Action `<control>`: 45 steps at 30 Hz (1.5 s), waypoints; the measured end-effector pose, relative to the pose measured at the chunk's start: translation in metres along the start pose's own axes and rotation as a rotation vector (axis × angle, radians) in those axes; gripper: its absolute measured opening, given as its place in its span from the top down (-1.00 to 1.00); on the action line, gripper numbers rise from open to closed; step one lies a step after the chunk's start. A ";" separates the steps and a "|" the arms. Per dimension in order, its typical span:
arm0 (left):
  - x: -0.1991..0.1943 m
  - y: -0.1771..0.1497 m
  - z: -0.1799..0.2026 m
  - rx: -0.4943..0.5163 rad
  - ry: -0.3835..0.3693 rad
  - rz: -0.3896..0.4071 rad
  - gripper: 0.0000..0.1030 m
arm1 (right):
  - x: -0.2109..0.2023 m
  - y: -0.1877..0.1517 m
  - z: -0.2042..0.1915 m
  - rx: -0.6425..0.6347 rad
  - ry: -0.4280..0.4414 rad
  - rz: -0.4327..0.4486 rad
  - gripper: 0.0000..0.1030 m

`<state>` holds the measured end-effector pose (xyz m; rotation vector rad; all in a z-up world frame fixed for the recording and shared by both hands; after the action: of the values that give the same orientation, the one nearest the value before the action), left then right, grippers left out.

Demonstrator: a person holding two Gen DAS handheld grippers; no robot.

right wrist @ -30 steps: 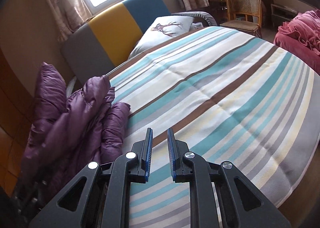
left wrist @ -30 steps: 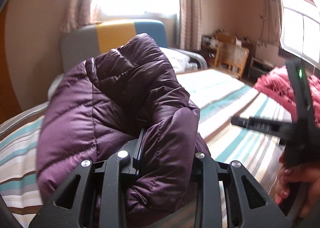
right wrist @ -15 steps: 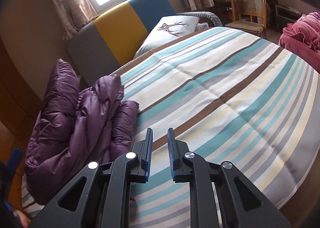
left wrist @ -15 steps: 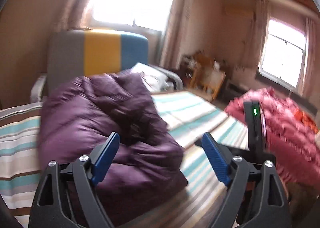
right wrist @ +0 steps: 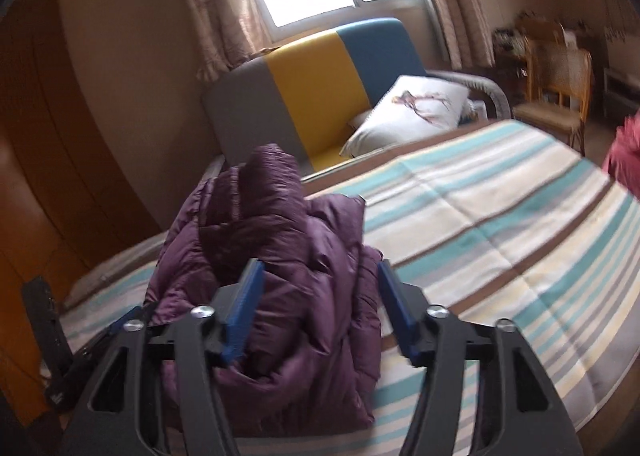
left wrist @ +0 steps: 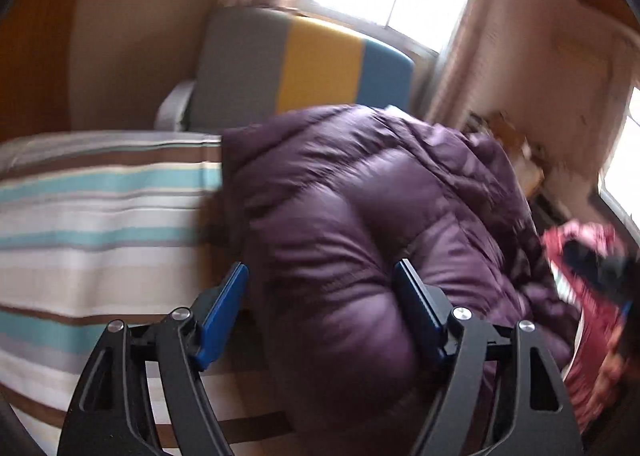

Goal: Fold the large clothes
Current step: 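Press the folded bundle with the left tool while the right tool grasps its edge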

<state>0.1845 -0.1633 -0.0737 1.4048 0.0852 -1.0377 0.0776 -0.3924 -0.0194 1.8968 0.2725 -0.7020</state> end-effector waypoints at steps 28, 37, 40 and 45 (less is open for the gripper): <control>-0.006 -0.009 0.046 0.182 0.069 -0.019 -0.38 | 0.011 0.014 0.001 -0.029 -0.067 0.002 0.55; -0.008 -0.011 0.050 0.186 0.088 -0.029 -0.38 | 0.085 0.022 -0.024 -0.134 -0.106 -0.116 0.55; -0.006 -0.012 0.052 0.196 0.078 -0.025 -0.38 | 0.106 0.005 0.003 -0.089 -0.142 -0.156 0.55; -0.003 -0.012 0.057 0.206 0.066 -0.008 -0.39 | 0.122 -0.011 0.017 -0.060 -0.148 -0.134 0.55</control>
<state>0.1462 -0.2067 -0.0675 1.6265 0.0323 -1.0293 0.1636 -0.4185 -0.1041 1.7711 0.3254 -0.9104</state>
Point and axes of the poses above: each gripper's, at about its wrist camera, not at the fingertips, and x roughly the way its jaws point, z to its right, y to its top, the point moved 7 cm from there along x, roughly the way its jaws point, and after that the axes turned 3 degrees about -z, right-handed, at the moved point
